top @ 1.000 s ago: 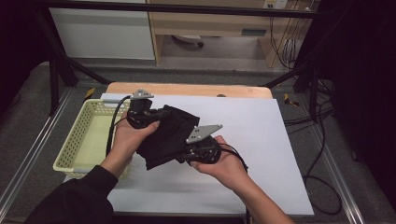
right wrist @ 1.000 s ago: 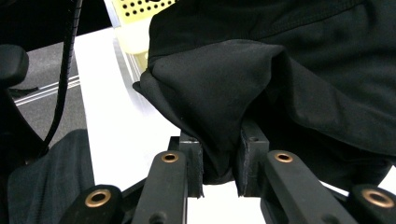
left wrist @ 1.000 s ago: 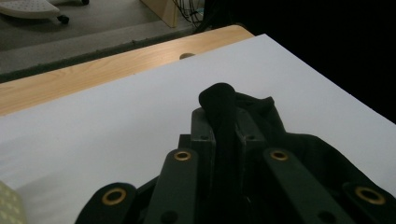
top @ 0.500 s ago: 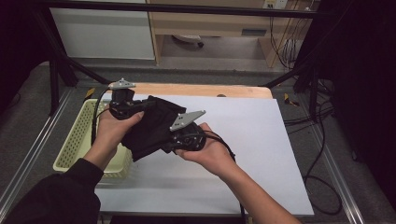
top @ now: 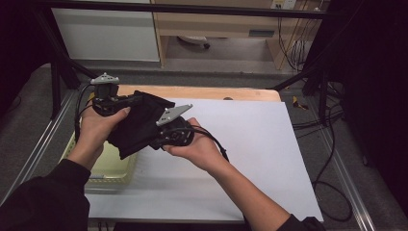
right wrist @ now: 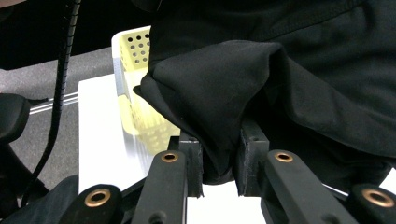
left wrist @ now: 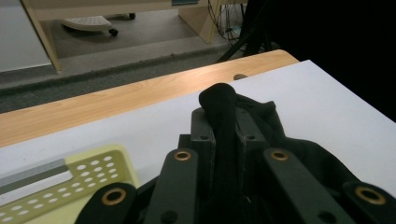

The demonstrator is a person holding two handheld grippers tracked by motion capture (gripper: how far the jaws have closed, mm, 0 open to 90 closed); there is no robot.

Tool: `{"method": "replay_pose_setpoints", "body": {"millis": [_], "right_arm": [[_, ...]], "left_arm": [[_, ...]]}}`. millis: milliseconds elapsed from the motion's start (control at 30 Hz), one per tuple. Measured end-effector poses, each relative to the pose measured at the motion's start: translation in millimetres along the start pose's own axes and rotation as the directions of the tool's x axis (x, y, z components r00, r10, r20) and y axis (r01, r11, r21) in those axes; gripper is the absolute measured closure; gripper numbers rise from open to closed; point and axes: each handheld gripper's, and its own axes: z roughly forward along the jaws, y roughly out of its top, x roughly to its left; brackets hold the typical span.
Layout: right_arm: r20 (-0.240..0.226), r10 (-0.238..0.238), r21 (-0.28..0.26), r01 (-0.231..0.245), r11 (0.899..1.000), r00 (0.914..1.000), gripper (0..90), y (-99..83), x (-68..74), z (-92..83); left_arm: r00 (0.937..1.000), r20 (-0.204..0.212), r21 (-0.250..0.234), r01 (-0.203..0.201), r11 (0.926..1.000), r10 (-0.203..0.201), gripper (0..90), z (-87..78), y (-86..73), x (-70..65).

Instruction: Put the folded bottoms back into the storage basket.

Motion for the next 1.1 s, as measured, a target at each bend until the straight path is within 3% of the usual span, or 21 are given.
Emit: {"method": "replay_pose_setpoints", "body": {"millis": [267, 767, 933, 1033, 1100], "right_arm": [[0.004, -0.028, -0.006, 0.028, 1.000, 0.9996, 75.8, 13.7, 4.7, 20.5], [-0.008, -0.020, -0.055, 0.020, 0.998, 0.9998, 75.8, 32.1, 17.3, 48.5], [-0.004, -0.019, -0.069, 0.019, 0.997, 0.9998, 75.8, 35.3, 18.6, 59.8], [0.000, -0.054, -0.078, 0.054, 0.996, 0.9986, 75.8, 34.9, 22.3, 69.7], [0.000, -0.064, -0.084, 0.064, 0.994, 0.9979, 75.8, 34.2, 23.8, 75.9]], "left_arm": [[0.9992, -0.029, -0.017, 0.028, 0.9995, -0.029, 81.2, -11.7, -0.6, 16.1], [0.9929, -0.096, -0.036, 0.066, 0.9972, -0.069, 81.2, -34.5, -2.7, 38.7], [0.9897, -0.137, -0.012, 0.039, 0.9991, -0.041, 81.2, -31.4, -4.4, 45.0], [0.9907, -0.122, -0.016, 0.060, 0.9981, -0.061, 81.2, -27.2, -9.6, 48.2], [0.9902, -0.128, -0.006, 0.054, 0.9985, -0.054, 81.2, -25.3, -12.6, 50.4]]}}
